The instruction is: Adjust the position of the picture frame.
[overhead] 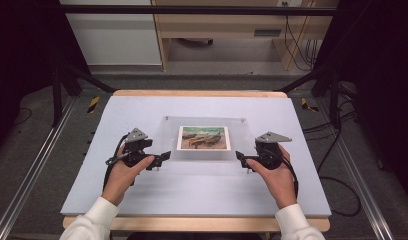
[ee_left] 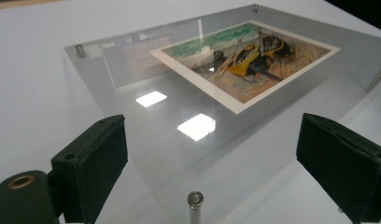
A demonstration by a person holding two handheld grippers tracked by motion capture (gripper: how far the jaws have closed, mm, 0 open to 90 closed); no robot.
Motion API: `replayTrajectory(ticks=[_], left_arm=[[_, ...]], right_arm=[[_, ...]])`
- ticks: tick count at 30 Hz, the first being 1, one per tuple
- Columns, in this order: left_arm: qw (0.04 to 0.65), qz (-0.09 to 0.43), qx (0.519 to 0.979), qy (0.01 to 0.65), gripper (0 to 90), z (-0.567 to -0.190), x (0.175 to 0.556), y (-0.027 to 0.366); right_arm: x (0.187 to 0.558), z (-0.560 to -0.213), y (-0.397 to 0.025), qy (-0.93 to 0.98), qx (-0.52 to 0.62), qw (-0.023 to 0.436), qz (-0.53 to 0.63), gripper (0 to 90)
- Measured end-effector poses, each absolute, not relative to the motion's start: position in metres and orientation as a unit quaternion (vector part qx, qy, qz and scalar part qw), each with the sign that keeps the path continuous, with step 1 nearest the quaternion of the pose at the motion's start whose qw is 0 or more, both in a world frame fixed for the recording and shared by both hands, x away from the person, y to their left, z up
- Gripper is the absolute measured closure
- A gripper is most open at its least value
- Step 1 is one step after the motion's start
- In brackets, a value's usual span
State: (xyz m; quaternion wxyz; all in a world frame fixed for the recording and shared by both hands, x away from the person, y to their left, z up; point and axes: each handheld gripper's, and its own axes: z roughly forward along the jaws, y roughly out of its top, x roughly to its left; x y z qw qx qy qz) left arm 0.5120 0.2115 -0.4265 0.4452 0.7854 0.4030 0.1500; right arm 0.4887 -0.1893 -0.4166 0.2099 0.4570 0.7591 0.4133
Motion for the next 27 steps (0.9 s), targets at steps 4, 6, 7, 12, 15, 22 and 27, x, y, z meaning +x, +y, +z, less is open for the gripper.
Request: replayTrajectory(ticks=[4, 6, 7, 12, 15, 22, 27], left_arm=[[0.446, 0.140, 0.778, 0.420, 10.3, -0.434, 0.516, 0.213], [0.447, 0.136, 0.776, 0.423, 11.7, -0.435, 0.516, 0.213], [0.443, 0.131, 0.777, 0.427, 11.8, -0.439, 0.518, 0.212], [0.442, 0.127, 0.771, 0.440, 11.5, -0.442, 0.519, 0.213], [0.447, 0.109, 0.764, 0.451, 11.5, -0.445, 0.522, 0.216], [0.457, 0.088, 0.753, 0.465, 11.9, -0.449, 0.524, 0.220], [0.463, 0.079, 0.749, 0.467, 12.0, -0.452, 0.523, 0.222]], right_arm=[[0.499, -0.419, -0.190, 0.766, 0.470, 0.184, 0.398, 14.5], [0.502, -0.421, -0.190, 0.766, 0.474, 0.175, 0.398, 15.0], [0.504, -0.423, -0.191, 0.765, 0.477, 0.169, 0.399, 15.5], [0.508, -0.427, -0.193, 0.759, 0.486, 0.159, 0.403, 16.7], [0.511, -0.431, -0.191, 0.763, 0.485, 0.149, 0.401, 17.0], [0.513, -0.434, -0.184, 0.764, 0.485, 0.147, 0.400, 17.5], [0.514, -0.435, -0.186, 0.765, 0.486, 0.161, 0.390, 14.9]])
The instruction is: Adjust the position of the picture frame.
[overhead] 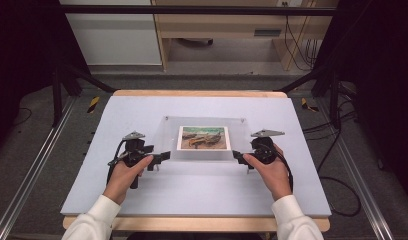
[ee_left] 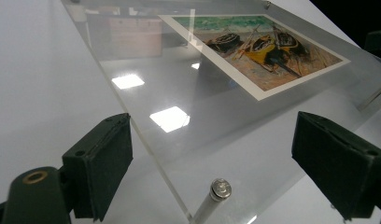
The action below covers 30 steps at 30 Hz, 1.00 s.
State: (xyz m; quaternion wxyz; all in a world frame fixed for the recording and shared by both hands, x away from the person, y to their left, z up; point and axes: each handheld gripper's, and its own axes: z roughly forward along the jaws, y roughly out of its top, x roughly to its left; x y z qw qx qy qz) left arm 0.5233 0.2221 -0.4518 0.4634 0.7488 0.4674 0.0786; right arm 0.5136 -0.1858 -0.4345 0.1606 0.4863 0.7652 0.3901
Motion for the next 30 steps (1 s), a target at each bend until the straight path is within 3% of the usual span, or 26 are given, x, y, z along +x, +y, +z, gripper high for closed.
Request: replayTrajectory(ticks=[9, 16, 25, 27, 30], left_arm=[[0.467, 0.069, 0.744, 0.473, 11.0, -0.454, 0.526, 0.223], [0.473, 0.045, 0.739, 0.478, 11.0, -0.457, 0.528, 0.222], [0.476, 0.035, 0.735, 0.481, 10.7, -0.459, 0.530, 0.220], [0.475, 0.035, 0.733, 0.485, 10.7, -0.460, 0.531, 0.218], [0.473, 0.038, 0.733, 0.487, 10.7, -0.459, 0.531, 0.217]], right_arm=[[0.517, -0.442, -0.194, 0.739, 0.519, 0.112, 0.413, 13.4], [0.518, -0.444, -0.196, 0.733, 0.529, 0.101, 0.417, 13.3], [0.521, -0.449, -0.203, 0.715, 0.550, 0.053, 0.428, 12.7], [0.522, -0.450, -0.203, 0.713, 0.552, 0.025, 0.432, 13.0], [0.522, -0.450, -0.203, 0.713, 0.552, 0.026, 0.432, 13.4]])
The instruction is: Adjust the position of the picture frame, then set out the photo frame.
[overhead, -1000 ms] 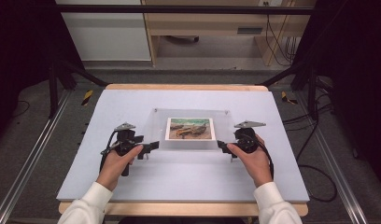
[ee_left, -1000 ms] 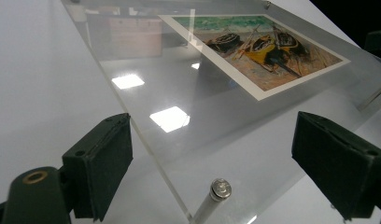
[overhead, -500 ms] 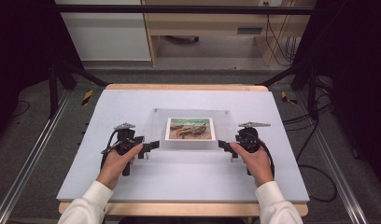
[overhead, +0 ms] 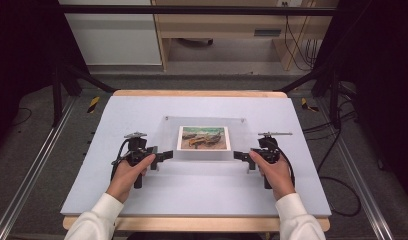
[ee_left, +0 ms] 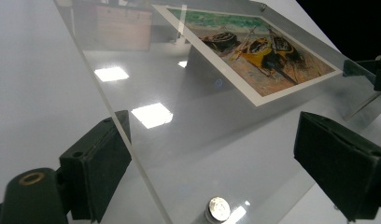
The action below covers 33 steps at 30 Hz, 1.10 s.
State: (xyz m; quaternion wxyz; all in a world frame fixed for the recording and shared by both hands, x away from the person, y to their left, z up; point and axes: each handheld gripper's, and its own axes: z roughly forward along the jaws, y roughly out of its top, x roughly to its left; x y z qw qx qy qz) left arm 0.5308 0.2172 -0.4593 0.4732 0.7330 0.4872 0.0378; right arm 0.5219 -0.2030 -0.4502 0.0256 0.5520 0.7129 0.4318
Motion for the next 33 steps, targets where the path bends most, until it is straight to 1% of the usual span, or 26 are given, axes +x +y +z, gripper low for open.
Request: replayTrajectory(ticks=[6, 9, 20, 23, 29, 33], left_arm=[[0.468, 0.043, 0.736, 0.488, 11.7, -0.458, 0.530, 0.217], [0.463, 0.047, 0.738, 0.489, 12.0, -0.457, 0.529, 0.216], [0.473, 0.056, 0.733, 0.486, 12.4, -0.459, 0.526, 0.216], [0.475, 0.060, 0.732, 0.485, 15.1, -0.458, 0.524, 0.217], [0.474, 0.068, 0.735, 0.480, 16.3, -0.456, 0.520, 0.218], [0.476, 0.075, 0.736, 0.476, 18.9, -0.455, 0.516, 0.219]], right_arm=[[0.521, -0.450, -0.202, 0.713, 0.552, 0.031, 0.431, 14.3], [0.518, -0.452, -0.203, 0.708, 0.552, 0.041, 0.439, 15.0], [0.515, -0.455, -0.204, 0.703, 0.544, 0.052, 0.454, 15.1], [0.513, -0.454, -0.203, 0.705, 0.543, 0.057, 0.452, 15.1], [0.510, -0.453, -0.202, 0.711, 0.535, 0.069, 0.452, 15.3], [0.505, -0.452, -0.203, 0.711, 0.531, 0.076, 0.454, 16.8]])
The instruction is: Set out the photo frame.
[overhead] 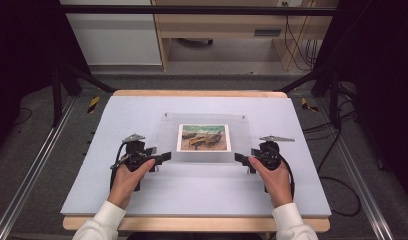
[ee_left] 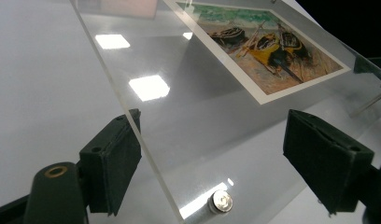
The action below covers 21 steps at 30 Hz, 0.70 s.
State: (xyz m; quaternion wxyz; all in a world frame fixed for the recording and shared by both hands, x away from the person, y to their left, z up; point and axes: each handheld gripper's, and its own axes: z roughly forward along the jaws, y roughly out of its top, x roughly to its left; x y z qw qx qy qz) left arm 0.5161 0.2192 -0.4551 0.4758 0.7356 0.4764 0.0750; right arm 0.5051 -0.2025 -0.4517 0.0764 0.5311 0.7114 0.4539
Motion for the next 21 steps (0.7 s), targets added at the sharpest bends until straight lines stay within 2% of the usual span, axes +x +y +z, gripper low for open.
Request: replayTrajectory(ticks=[21], left_arm=[[0.472, 0.098, 0.743, 0.464, 24.8, -0.450, 0.501, 0.221]], right_arm=[[0.489, -0.445, -0.202, 0.724, 0.514, 0.108, 0.447, 22.8]])
